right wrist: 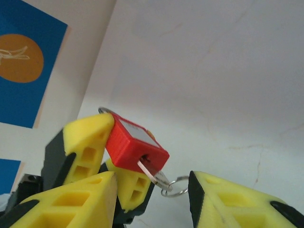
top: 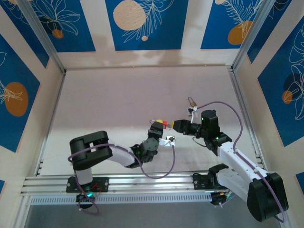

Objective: Unlock with the key

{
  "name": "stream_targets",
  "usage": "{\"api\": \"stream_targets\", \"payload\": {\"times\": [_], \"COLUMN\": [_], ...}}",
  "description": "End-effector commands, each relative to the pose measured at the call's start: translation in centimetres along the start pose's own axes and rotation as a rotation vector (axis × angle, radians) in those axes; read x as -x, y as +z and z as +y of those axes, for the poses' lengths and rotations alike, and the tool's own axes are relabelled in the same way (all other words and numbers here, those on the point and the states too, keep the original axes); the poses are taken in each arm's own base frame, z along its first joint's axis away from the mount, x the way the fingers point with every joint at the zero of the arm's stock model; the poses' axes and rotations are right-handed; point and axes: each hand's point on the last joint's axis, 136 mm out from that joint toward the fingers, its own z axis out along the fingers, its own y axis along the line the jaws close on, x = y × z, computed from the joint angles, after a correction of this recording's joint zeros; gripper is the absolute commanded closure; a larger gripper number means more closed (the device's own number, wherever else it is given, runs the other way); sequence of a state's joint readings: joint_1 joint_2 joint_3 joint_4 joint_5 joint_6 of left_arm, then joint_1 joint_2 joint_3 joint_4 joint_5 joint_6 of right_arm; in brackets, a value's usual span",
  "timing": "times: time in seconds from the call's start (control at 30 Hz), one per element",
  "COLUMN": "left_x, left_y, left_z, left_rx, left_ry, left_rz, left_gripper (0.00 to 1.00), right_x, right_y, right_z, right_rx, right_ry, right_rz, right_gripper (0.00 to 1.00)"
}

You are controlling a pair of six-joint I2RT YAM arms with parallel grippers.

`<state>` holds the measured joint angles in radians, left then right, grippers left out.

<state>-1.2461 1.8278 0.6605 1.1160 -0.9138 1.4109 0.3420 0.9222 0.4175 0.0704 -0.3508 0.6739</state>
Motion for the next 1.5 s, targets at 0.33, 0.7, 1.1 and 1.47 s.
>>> {"api": "stream_targets", "payload": {"times": [0.33,0.7,1.1,1.47], "left_x": [0.4,0.6,1.1,1.1], "left_y": [-0.4,-0.5,-0.8,-1.0], "left_z": [-0.2,-0.3,-0.3,-0.2], "left_rx": [0.059,0.063,0.065,0.072], "left_ry": [-0.035,-0.034,-0.025,-0.026], "left_rz": [0.006,0.003,-0.008,-0.007], "left_gripper": [0.79,0.79,0.79,0.8], "right_x": [-1.5,-1.6,-0.5,0.0], "right_y": [0.4,0.6,1.0,1.9], "right_z": [-1.8,-1.9,-2.0,-2.7], "right_rx": [-0.115,-0.126,-0.139,-0.165], "right_ry": [-0.036,-0.035,-0.039,-0.026], "right_rz": [0.035,0.045,0.018,0.031], "right_gripper": [0.55,0.55,0.55,0.55]}}
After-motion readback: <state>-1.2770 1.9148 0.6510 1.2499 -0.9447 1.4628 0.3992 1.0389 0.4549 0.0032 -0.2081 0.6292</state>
